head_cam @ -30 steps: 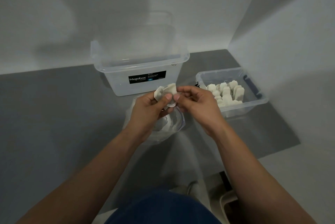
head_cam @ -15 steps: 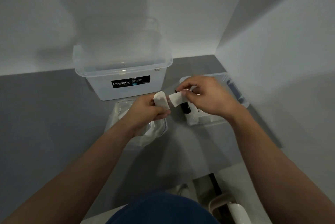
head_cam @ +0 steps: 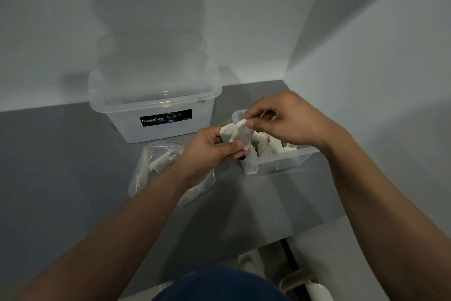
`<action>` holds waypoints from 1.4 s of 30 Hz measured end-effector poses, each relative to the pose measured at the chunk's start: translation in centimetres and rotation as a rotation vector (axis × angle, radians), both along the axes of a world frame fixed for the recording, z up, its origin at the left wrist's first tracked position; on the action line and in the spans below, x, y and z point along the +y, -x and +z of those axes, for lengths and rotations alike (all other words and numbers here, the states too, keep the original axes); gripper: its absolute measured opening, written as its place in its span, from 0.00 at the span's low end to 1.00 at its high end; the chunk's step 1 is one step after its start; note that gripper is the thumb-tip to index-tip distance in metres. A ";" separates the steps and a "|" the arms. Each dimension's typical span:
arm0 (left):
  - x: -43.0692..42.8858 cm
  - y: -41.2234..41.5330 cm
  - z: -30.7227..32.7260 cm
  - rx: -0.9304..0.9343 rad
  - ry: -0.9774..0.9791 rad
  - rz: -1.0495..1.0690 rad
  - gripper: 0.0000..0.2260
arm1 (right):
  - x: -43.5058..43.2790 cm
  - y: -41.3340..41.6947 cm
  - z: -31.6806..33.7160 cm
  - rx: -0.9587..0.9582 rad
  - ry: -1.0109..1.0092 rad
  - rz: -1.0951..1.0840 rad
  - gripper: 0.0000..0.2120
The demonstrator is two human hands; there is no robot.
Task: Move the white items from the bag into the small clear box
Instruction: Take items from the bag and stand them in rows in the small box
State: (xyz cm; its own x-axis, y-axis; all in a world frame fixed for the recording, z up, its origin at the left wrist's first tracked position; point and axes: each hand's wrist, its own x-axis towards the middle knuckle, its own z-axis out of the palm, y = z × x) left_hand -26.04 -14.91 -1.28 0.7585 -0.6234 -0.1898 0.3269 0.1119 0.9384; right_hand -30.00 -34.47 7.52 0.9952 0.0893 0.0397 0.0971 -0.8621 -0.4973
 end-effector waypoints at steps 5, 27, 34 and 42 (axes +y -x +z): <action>-1.8 0.3 -0.2 -0.023 -0.037 -0.031 0.14 | -1.6 0.5 -0.3 -0.044 0.036 -0.008 0.05; -1.9 -1.1 -4.1 -0.196 -0.346 0.260 0.10 | -8.6 -6.1 -11.4 0.267 0.163 0.019 0.06; -2.7 -0.5 -4.8 -0.184 -0.361 0.322 0.08 | -7.9 -8.9 -13.0 0.242 0.079 0.009 0.08; -3.7 -0.2 -5.3 -0.184 -0.352 0.303 0.08 | -6.7 -10.9 -14.4 0.116 0.319 -0.084 0.10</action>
